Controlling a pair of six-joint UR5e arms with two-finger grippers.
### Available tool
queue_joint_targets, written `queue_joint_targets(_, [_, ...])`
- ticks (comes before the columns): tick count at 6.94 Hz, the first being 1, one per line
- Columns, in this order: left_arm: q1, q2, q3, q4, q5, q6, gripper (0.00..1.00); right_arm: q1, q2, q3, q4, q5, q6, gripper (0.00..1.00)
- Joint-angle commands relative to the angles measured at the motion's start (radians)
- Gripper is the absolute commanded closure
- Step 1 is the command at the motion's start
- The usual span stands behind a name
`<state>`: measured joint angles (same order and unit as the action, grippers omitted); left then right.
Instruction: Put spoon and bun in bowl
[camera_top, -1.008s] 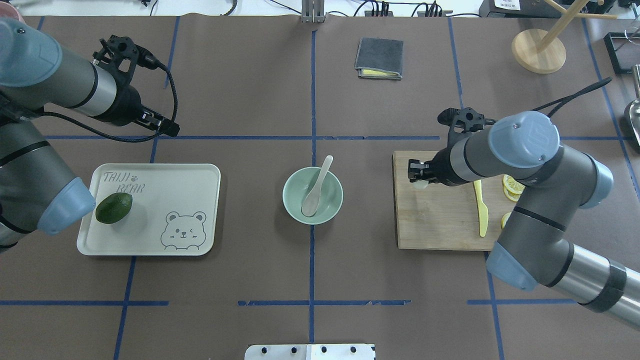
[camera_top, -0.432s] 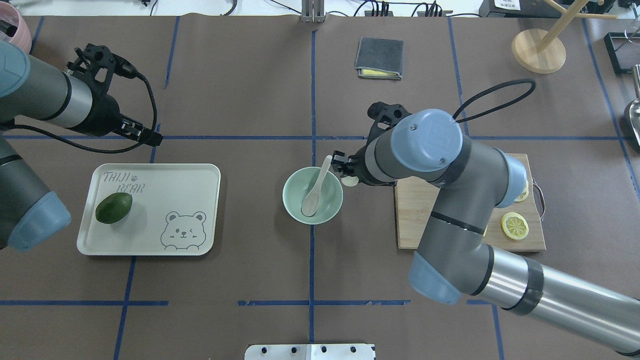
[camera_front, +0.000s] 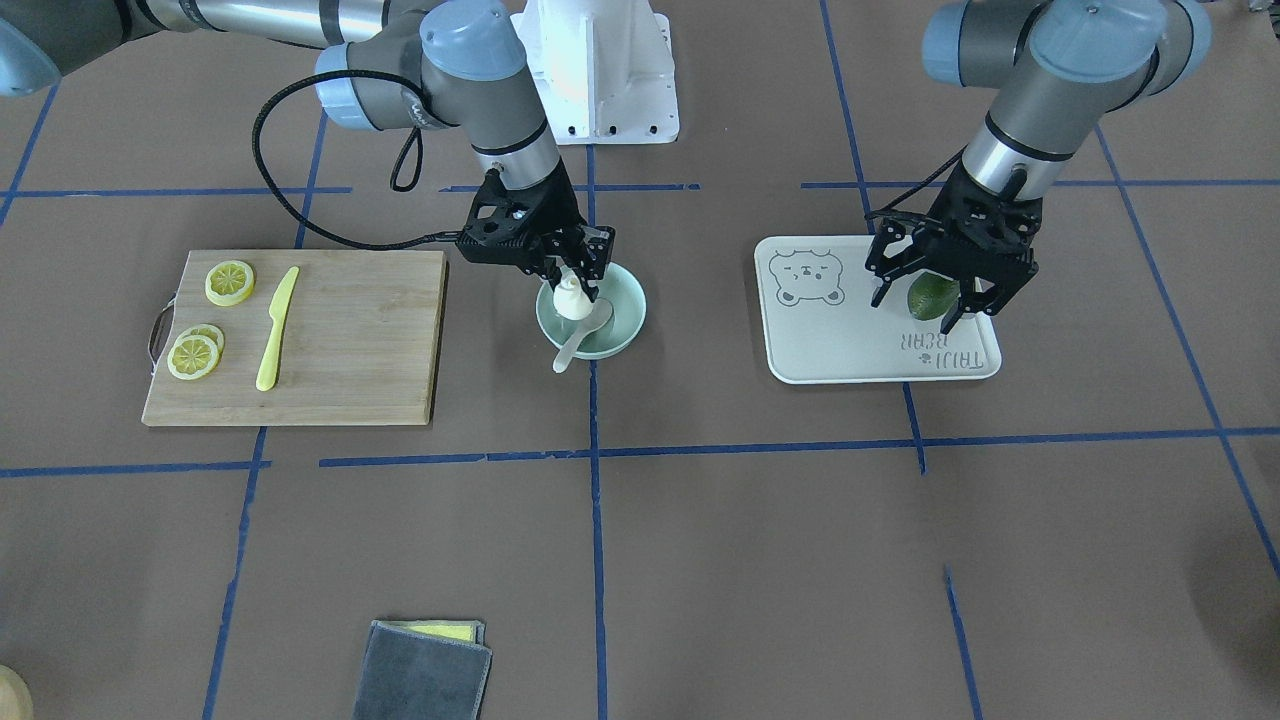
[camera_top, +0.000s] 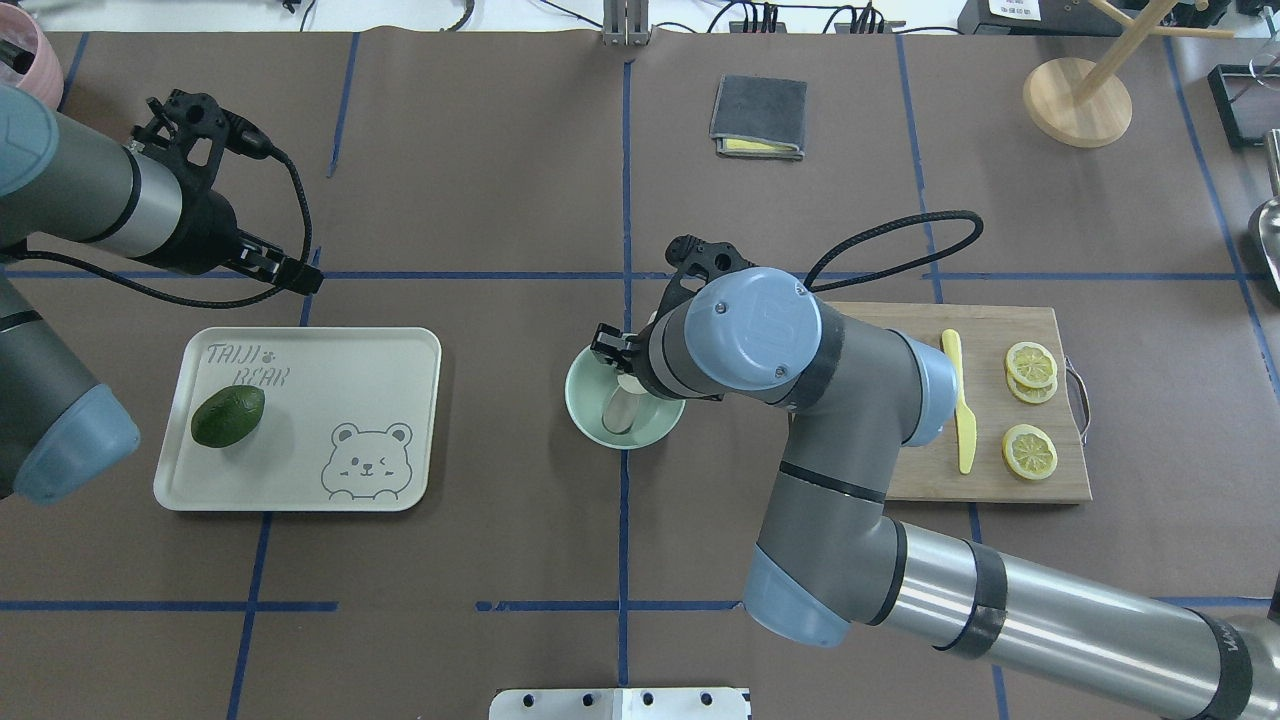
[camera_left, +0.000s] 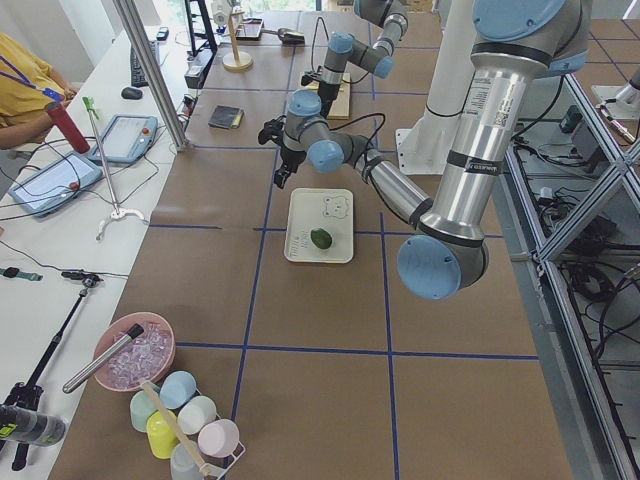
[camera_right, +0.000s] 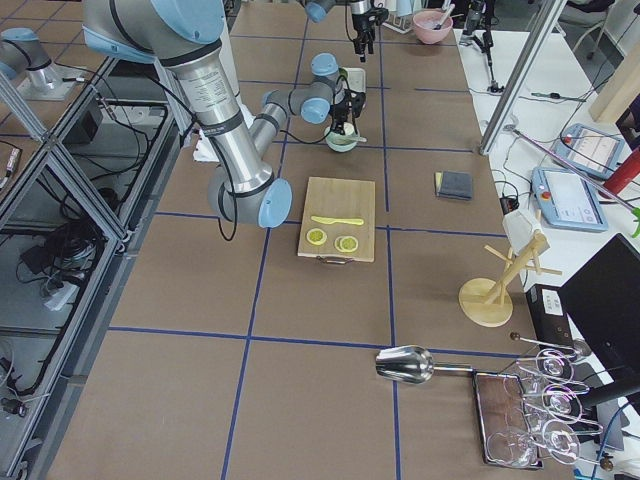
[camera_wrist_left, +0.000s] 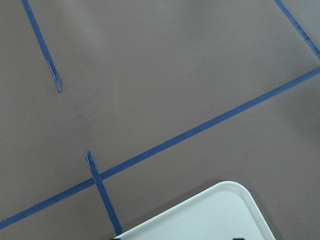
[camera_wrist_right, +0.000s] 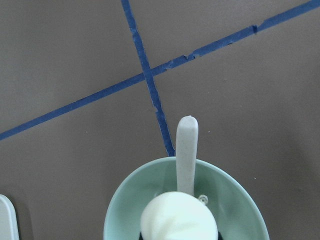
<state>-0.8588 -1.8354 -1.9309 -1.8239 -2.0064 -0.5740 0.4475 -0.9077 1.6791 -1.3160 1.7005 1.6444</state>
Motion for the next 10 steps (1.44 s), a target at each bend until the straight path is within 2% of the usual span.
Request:
queue_joint_targets(1, [0.001,0.001,0.003,0.0,0.0,-0.001,0.19,-0.003,0.015,-0.021,0.001,-0.004,0.005,0.0])
queue_joint_targets(2, [0.001,0.002,0.012,0.0,0.0,0.0,0.19,0.0,0.01,-0.013,0.001,0.002,0.002,0.0])
queue_joint_targets(3, [0.001,0.002,0.018,-0.002,0.002,0.003,0.19,0.014,-0.017,0.037,-0.002,0.023,-0.004,0.0])
queue_joint_targets(4, [0.0,0.021,0.032,-0.005,0.0,0.078,0.19,0.066,-0.114,0.139,-0.003,0.1,-0.011,0.0])
queue_joint_targets(5, [-0.049,0.031,0.042,-0.006,-0.003,0.185,0.19,0.148,-0.211,0.201,-0.003,0.198,-0.03,0.0])
queue_joint_targets(7, [-0.181,0.066,0.09,-0.008,-0.017,0.36,0.19,0.303,-0.394,0.252,-0.002,0.328,-0.313,0.0])
queue_joint_targets(8, [-0.272,0.087,0.134,-0.006,-0.082,0.473,0.19,0.409,-0.484,0.264,-0.005,0.417,-0.463,0.0])
queue_joint_targets(10, [-0.486,0.097,0.281,0.001,-0.295,0.755,0.19,0.651,-0.661,0.263,-0.008,0.583,-0.837,0.0])
